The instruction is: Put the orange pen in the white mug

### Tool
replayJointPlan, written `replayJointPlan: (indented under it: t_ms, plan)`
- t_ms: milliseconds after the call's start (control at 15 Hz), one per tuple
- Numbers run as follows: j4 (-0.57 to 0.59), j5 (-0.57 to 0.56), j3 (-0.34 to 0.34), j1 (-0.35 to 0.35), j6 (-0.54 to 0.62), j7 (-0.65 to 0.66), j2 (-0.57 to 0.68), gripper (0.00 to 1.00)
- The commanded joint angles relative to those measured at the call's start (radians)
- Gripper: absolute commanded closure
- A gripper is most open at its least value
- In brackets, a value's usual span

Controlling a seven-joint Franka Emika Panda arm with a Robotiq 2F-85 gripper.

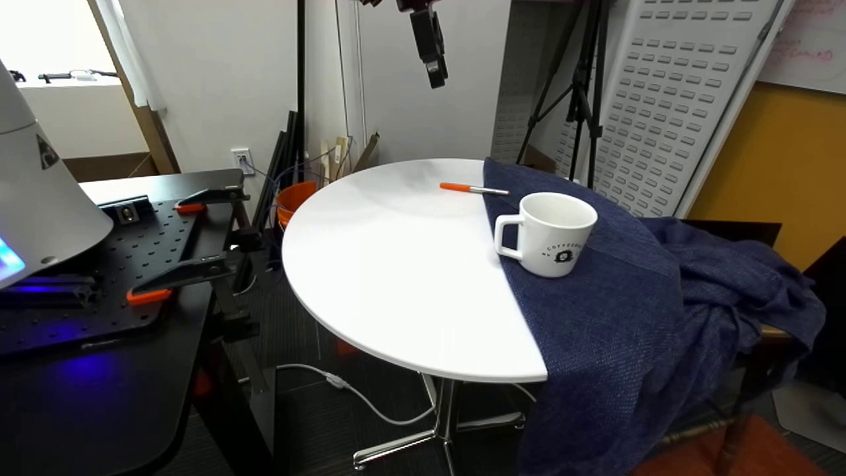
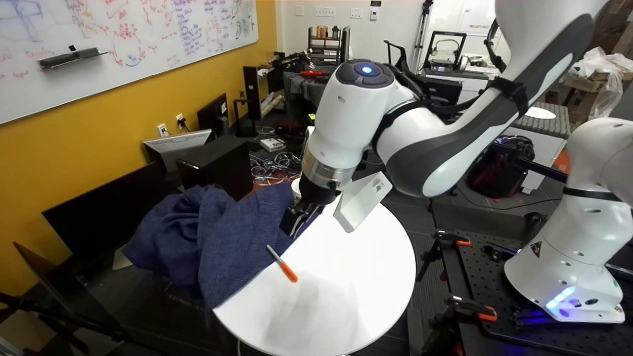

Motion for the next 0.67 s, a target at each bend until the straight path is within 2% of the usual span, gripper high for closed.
replayJointPlan:
  t_ms: [0, 267, 333, 600]
  plan:
    - [0.047, 0.015, -0.044, 0.043, 0.037, 0.002, 0.077, 0.0]
    - [0.066, 0.041, -0.067, 0.074, 0.084, -0.03, 0.136, 0.0]
    - [0.04, 0.034, -0.082, 0.086, 0.057, -0.022, 0.102, 0.0]
    - [0.053, 0.045, -0.092, 0.101, 0.07, -0.024, 0.13, 0.0]
